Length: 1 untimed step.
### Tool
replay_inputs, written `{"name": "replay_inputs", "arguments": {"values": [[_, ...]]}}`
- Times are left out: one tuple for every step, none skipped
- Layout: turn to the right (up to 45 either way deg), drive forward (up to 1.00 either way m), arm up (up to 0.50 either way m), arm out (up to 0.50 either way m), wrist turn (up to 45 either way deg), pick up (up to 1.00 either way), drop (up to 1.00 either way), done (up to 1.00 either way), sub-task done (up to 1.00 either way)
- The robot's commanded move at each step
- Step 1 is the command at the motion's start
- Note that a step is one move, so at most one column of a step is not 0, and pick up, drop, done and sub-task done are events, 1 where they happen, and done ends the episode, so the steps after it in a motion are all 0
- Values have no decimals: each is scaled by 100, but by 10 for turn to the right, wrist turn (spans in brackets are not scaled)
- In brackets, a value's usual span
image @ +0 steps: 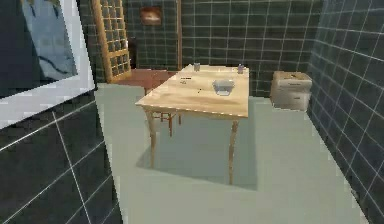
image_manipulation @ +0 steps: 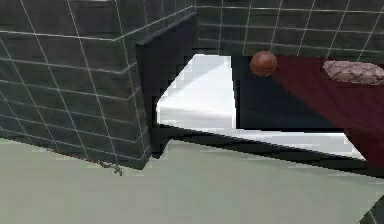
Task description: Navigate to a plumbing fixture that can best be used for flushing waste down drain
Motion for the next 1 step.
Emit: {"name": "replay_inputs", "arguments": {"values": [[0,85,0,0,0,0,0,0,0]]}}
